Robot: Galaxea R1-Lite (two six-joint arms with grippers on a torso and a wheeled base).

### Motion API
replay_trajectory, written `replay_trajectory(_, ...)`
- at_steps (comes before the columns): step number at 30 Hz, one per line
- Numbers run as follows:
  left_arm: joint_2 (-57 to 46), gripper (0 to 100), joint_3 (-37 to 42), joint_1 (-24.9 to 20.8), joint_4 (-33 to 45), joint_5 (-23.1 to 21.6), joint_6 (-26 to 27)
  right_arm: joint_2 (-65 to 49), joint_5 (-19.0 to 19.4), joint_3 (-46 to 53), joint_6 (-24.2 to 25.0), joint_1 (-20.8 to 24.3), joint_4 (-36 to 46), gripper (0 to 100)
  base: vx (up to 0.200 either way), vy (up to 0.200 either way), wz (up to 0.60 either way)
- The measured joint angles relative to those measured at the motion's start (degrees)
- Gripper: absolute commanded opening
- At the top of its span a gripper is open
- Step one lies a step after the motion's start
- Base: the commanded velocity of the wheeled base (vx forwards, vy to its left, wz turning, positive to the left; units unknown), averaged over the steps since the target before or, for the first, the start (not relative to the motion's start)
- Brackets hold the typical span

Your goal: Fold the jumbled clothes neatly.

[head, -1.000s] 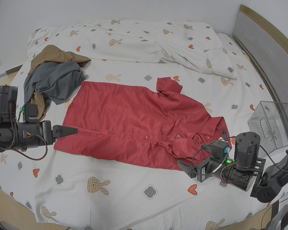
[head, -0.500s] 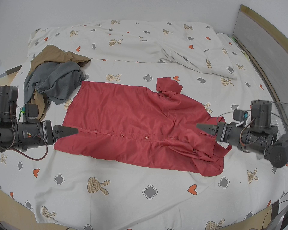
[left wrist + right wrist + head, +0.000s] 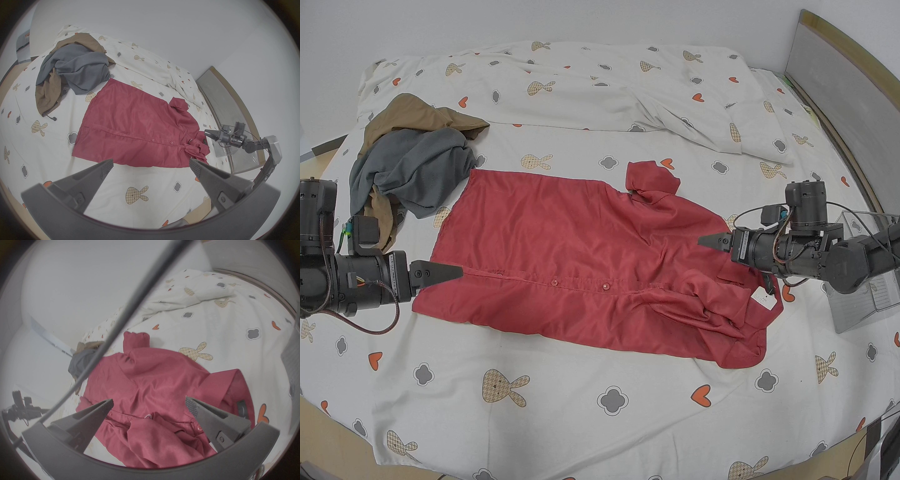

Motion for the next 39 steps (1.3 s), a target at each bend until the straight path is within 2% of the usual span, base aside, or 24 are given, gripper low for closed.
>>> replay_trajectory(7,0.0,100,0.0,0.0,0.0,0.0,0.0,2.3,1.9,-2.4,-7.9,1.2,8.9,100,0.000,0.000,0.00)
replay_trajectory(10,0.0,100,0.0,0.0,0.0,0.0,0.1,1.7,2.3,-3.1,-12.9,1.5,12.5,100,0.000,0.000,0.00)
replay_trajectory(16,0.0,100,0.0,0.0,0.0,0.0,0.1,0.6,4.3,-5.6,-18.0,2.4,23.0,100,0.000,0.000,0.00)
replay_trajectory(23,0.0,100,0.1,0.0,0.0,0.0,0.1,0.1,4.9,-7.9,-23.0,4.3,28.4,100,0.000,0.000,0.00)
replay_trajectory(39,0.0,100,0.1,0.0,0.0,0.0,0.1,3.8,4.3,-12.0,-28.0,6.9,36.5,100,0.000,0.000,0.00)
